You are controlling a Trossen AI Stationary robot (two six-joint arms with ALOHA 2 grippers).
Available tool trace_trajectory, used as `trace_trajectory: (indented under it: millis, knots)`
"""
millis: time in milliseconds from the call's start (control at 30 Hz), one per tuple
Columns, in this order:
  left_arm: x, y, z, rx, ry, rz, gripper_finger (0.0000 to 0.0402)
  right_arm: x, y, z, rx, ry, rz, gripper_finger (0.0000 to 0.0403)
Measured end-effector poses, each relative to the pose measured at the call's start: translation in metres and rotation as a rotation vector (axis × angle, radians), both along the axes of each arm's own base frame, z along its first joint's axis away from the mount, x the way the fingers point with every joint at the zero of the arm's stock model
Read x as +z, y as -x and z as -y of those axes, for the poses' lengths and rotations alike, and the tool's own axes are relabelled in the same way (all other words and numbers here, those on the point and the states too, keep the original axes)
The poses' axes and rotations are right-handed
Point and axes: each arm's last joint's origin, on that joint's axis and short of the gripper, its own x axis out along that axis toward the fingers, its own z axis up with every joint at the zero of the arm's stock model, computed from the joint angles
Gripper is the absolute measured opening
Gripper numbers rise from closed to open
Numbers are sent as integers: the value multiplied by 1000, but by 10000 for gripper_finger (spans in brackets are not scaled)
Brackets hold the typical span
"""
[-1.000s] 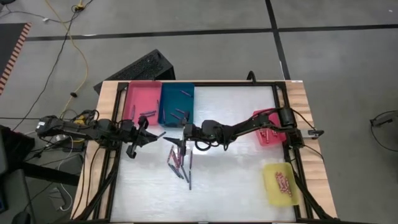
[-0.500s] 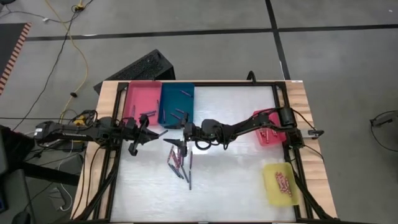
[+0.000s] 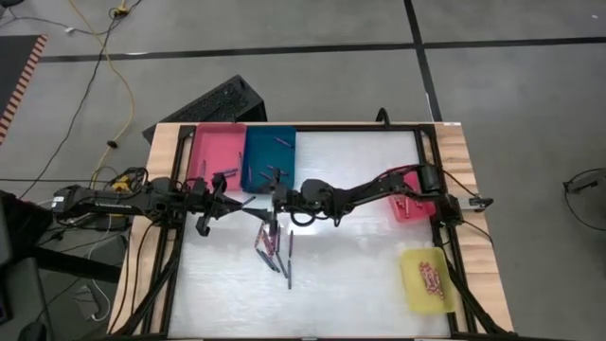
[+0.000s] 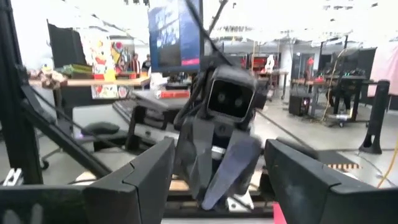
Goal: Sort crayons
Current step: Put the blue crayon into the large red bin
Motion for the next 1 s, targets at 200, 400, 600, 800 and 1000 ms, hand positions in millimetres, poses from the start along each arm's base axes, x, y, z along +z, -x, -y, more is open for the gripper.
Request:
trace_trajectory:
  millis: [200,400,600,800,1000]
  knots:
    - [0,0,0,1,-3,0,5,-7,-11,2,-3,-3,-23,265]
    - [-1,0,0,6,-22,-5,5,-7,-11,2,-4,-3,-28,264]
    - [-1,0,0,12,-25,-5,5,-10,-12,2,-3,-1,-61,232]
    - [-1,0,-1,24,-23,-6,5,-11,-12,1,-3,1,-72,164]
    - [-1,0,-1,23,-19,-5,5,-11,-12,1,-2,0,-76,72]
